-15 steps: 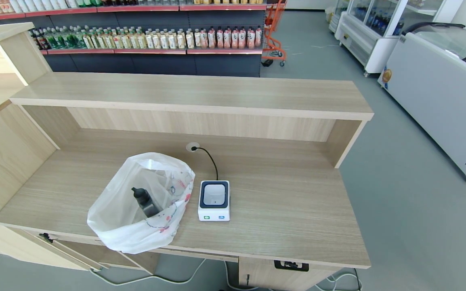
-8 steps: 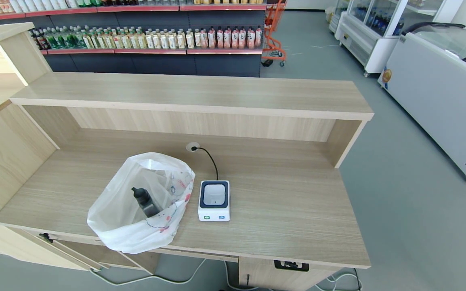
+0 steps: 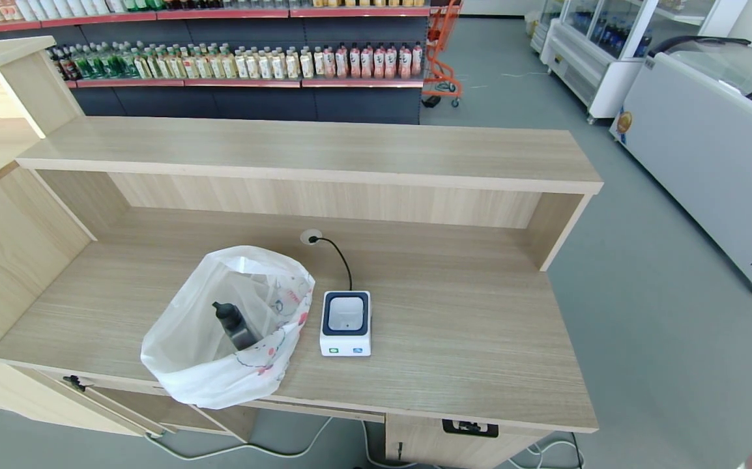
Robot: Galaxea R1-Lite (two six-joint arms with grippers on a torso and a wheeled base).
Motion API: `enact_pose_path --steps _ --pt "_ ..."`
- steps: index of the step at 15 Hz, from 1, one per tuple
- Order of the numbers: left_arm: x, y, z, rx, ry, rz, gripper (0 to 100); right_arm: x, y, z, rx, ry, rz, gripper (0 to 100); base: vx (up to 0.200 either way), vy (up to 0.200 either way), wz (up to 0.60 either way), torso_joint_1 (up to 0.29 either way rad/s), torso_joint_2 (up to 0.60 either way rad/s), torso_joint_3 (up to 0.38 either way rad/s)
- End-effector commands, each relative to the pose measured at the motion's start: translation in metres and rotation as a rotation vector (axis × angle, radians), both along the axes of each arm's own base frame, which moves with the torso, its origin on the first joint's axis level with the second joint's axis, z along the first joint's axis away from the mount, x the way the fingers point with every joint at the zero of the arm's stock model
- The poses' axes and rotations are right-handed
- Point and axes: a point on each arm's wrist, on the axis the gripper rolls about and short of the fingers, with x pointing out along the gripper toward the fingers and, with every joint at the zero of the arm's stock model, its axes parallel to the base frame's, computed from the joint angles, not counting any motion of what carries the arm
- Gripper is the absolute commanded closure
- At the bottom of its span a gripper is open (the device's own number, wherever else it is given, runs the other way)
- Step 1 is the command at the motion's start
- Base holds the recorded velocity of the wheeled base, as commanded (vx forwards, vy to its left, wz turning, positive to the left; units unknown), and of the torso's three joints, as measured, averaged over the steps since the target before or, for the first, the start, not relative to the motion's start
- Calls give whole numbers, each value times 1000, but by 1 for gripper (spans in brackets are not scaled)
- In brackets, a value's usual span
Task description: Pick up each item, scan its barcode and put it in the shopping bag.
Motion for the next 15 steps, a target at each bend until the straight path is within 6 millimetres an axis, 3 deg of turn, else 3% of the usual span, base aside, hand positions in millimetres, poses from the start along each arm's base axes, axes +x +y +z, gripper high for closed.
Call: enact_pose_path --steps 1,3,7,15 --pt "0 0 0 0 -1 0 0 11 -6 -13 -79 7 -192 100 0 0 0 0 0 0" --pt "0 0 0 0 -1 0 0 31 -8 -33 -368 -45 -570 100 0 0 0 0 0 0" --pt "0 0 0 0 0 0 0 54 -12 -42 -683 -144 -926 100 0 0 0 0 0 0" --pt "0 0 0 0 -1 0 0 60 -13 -52 -829 -335 -909 100 0 0 0 0 0 0"
